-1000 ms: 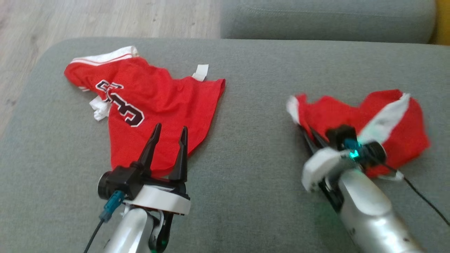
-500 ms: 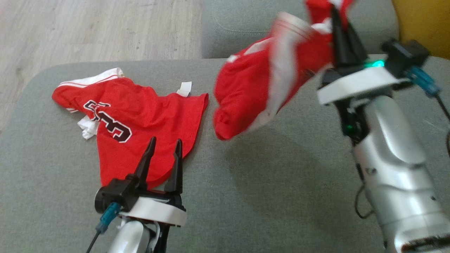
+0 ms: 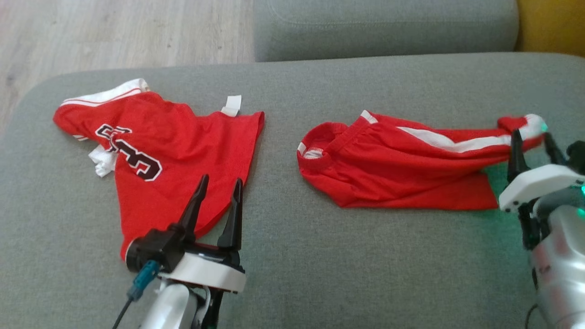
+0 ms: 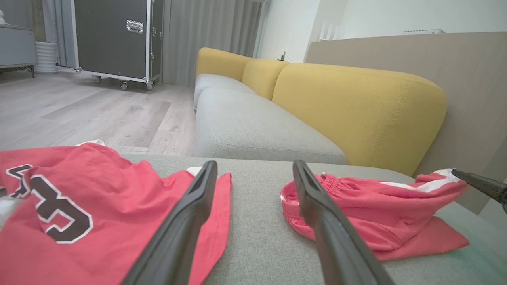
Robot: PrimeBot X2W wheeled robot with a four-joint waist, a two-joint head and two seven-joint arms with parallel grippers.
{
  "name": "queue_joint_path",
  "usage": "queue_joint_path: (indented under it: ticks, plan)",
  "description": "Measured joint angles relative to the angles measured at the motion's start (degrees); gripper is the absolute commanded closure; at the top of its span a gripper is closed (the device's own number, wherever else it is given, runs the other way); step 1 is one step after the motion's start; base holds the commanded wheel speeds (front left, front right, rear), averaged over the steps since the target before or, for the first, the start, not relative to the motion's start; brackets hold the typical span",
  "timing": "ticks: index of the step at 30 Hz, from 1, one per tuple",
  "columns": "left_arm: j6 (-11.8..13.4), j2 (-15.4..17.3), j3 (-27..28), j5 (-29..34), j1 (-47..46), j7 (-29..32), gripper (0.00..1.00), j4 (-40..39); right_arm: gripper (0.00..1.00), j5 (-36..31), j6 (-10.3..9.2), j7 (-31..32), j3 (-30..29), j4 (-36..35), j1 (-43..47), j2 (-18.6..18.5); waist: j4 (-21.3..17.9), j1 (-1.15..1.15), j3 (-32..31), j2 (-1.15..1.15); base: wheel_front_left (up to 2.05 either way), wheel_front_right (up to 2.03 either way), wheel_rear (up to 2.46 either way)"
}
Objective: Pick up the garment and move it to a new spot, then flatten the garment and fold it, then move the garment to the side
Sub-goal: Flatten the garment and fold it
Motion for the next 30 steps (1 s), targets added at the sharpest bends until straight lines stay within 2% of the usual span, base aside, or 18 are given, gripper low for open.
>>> queue_joint_path:
  ticks: [4,7,13,17,20,23,30]
  plan:
    - [-0.02,0.00,0.12,0.00,-0.92,0.00,0.00,-0.10,0.00,-3.70,0.00,-1.18,-2.83,0.71,-2.67,1.21,-0.64,0.00,0.68,0.00,0.00,0.00,0.00]
    - [-0.24,-0.01,0.36,0.00,-0.99,0.00,0.00,-0.32,0.00,-5.08,0.00,-1.58,-3.13,-2.43,-3.32,3.28,-1.33,0.01,0.69,0.00,0.00,0.00,0.00]
    - [-0.22,-0.01,1.34,-0.01,-0.96,0.00,0.00,-1.67,0.00,-3.35,0.00,-1.75,1.89,-21.73,1.60,7.62,-3.31,0.00,-0.10,0.00,0.00,0.00,0.00]
    - [-0.22,-0.01,2.03,-0.01,-0.65,0.00,0.00,-2.18,0.00,-0.48,0.00,-1.76,4.52,-32.26,10.76,8.28,-4.49,0.00,-1.51,0.00,0.00,0.00,0.00]
    - [-0.21,-0.02,2.40,-0.01,0.08,0.00,0.00,-2.55,0.00,3.34,0.00,-1.76,5.98,-37.35,17.66,8.60,-5.36,-0.01,-2.65,0.00,0.00,0.00,0.00]
    - [-0.16,-0.03,2.57,-0.01,1.05,0.00,0.00,-2.96,0.00,7.02,0.00,-1.76,7.86,-40.52,22.69,8.68,-6.19,-0.01,-3.14,0.00,0.00,0.00,0.00]
    - [-0.15,-0.02,2.48,-0.01,1.87,0.00,0.00,-3.02,0.00,7.38,0.00,-1.75,9.33,-42.36,27.24,9.12,-6.29,-0.01,-2.98,0.00,0.00,0.00,0.00]
